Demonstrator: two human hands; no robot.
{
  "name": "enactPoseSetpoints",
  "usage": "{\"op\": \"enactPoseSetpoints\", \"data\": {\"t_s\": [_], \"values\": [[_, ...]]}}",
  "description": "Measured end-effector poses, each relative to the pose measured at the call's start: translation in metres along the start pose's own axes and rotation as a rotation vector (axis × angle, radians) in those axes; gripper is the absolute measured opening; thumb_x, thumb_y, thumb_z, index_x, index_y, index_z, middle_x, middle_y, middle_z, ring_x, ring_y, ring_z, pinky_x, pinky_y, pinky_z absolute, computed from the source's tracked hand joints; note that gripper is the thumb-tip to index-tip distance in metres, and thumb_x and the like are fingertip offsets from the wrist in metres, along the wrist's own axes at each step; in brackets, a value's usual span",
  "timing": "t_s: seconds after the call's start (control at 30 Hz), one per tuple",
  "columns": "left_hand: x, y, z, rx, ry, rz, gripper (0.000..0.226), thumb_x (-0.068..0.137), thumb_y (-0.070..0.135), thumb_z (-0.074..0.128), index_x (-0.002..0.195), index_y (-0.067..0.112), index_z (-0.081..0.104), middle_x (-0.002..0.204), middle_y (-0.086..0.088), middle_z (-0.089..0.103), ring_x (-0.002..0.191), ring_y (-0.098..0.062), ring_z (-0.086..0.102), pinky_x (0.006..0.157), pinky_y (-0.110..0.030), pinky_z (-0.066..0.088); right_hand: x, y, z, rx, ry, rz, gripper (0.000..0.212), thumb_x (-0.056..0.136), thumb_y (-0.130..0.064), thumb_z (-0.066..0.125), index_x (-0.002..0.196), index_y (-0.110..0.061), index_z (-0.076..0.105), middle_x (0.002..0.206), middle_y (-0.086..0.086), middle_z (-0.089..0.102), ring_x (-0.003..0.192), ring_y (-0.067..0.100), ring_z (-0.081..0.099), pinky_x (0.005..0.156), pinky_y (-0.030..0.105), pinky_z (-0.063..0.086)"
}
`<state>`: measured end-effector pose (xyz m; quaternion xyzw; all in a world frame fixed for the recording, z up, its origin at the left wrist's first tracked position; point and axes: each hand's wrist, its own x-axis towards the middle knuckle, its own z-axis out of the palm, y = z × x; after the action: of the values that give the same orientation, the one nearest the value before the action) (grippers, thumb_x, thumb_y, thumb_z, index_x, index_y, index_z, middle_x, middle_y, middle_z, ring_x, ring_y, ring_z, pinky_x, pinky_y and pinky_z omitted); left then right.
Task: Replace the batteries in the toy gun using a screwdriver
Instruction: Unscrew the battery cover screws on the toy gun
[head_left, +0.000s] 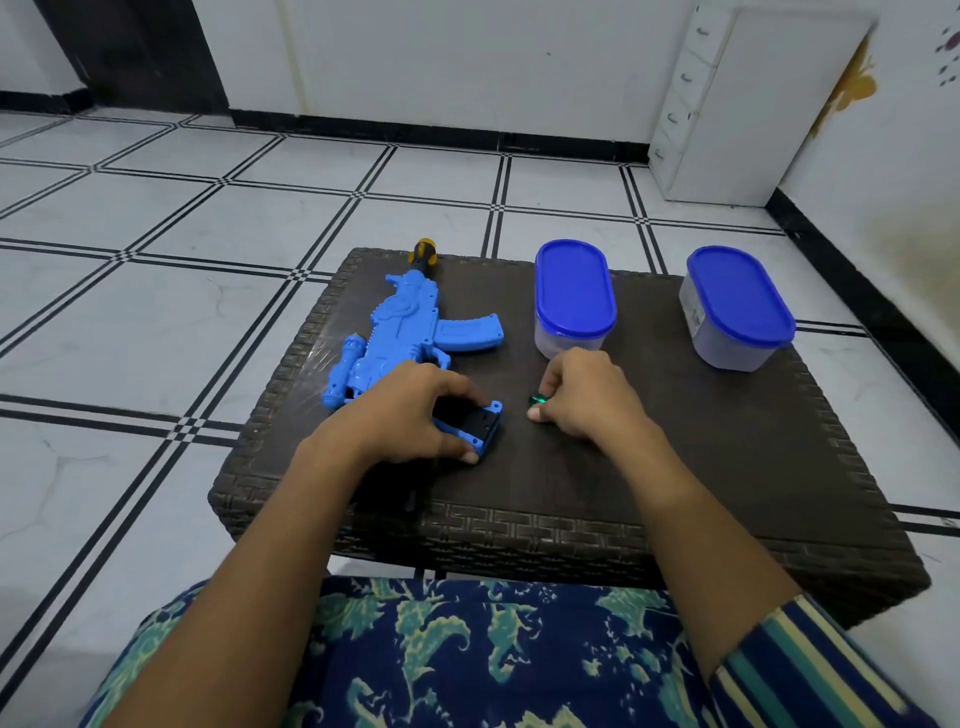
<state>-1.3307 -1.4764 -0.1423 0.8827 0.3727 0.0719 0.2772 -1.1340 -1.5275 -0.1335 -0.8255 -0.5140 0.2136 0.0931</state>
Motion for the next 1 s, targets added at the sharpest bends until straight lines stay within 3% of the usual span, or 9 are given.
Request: {"op": "enactPoseSetpoints", "data": {"t_s": [0.13, 0.23, 0.33, 0.43, 0.53, 0.83, 1.0], "values": [[0.001, -0.005, -0.001, -0.013, 0.007, -0.015, 0.060, 0.064, 0.040, 0.087, 0.120, 0.035, 0.065, 0.119, 0.018, 0.064, 0.116, -0.003, 0.054, 0.100, -0.030, 0.044, -0.006, -0.005, -0.003, -0.014, 0.130, -0.085, 0.017, 0.094, -0.027, 0.064, 0.095, -0.011, 0.060, 0.092, 0.004, 0.061, 0.090, 0.025, 0.060, 0.072, 0.033, 0.046], [0.001, -0.009, -0.002, -0.011, 0.021, -0.021, 0.061, 0.061, 0.045, 0.087, 0.117, 0.038, 0.066, 0.117, 0.017, 0.065, 0.116, -0.006, 0.054, 0.100, -0.036, 0.046, -0.012, -0.012, -0.010, 0.385, 0.328, -0.182, 0.015, 0.097, -0.026, 0.060, 0.100, -0.011, 0.062, 0.085, -0.002, 0.061, 0.081, 0.016, 0.059, 0.073, 0.029, 0.046], [0.000, -0.010, -0.002, -0.011, 0.041, -0.015, 0.059, 0.061, 0.042, 0.088, 0.116, 0.035, 0.067, 0.116, 0.015, 0.066, 0.115, -0.009, 0.055, 0.100, -0.037, 0.045, -0.016, -0.017, -0.013, 0.820, 0.334, -0.235, 0.014, 0.097, -0.023, 0.059, 0.102, -0.011, 0.065, 0.089, 0.005, 0.072, 0.085, 0.019, 0.070, 0.079, 0.038, 0.058], [-0.001, -0.007, -0.003, -0.029, 0.042, -0.011, 0.058, 0.062, 0.038, 0.088, 0.116, 0.034, 0.068, 0.116, 0.016, 0.066, 0.116, -0.006, 0.055, 0.101, -0.034, 0.044, -0.023, -0.022, -0.015, 1.088, 0.329, -0.288, 0.013, 0.099, -0.012, 0.054, 0.105, -0.004, 0.063, 0.087, 0.009, 0.072, 0.077, 0.014, 0.070, 0.062, 0.020, 0.055], [-0.001, -0.005, -0.004, -0.033, 0.036, -0.015, 0.058, 0.063, 0.037, 0.088, 0.117, 0.033, 0.068, 0.117, 0.016, 0.066, 0.117, -0.005, 0.055, 0.102, -0.031, 0.043, -0.025, -0.024, -0.016, 1.131, 0.368, -0.322, 0.017, 0.099, -0.010, 0.054, 0.110, 0.001, 0.061, 0.087, 0.008, 0.072, 0.073, 0.008, 0.069, 0.060, 0.014, 0.052], [-0.003, -0.004, -0.005, -0.039, 0.025, -0.022, 0.058, 0.063, 0.037, 0.088, 0.117, 0.034, 0.067, 0.118, 0.017, 0.065, 0.117, -0.006, 0.054, 0.102, -0.033, 0.043, -0.020, -0.022, -0.006, 1.002, 0.389, -0.406, 0.010, 0.098, -0.011, 0.057, 0.105, -0.007, 0.062, 0.092, 0.010, 0.073, 0.087, 0.020, 0.072, 0.078, 0.032, 0.057], [-0.002, -0.005, -0.005, -0.032, 0.029, -0.023, 0.059, 0.062, 0.038, 0.088, 0.117, 0.034, 0.068, 0.117, 0.017, 0.065, 0.115, -0.006, 0.054, 0.101, -0.033, 0.044, -0.020, -0.025, -0.001, 0.994, 0.379, -0.452, 0.006, 0.098, -0.010, 0.057, 0.102, -0.010, 0.062, 0.093, 0.014, 0.073, 0.086, 0.019, 0.072, 0.079, 0.037, 0.059]]}}
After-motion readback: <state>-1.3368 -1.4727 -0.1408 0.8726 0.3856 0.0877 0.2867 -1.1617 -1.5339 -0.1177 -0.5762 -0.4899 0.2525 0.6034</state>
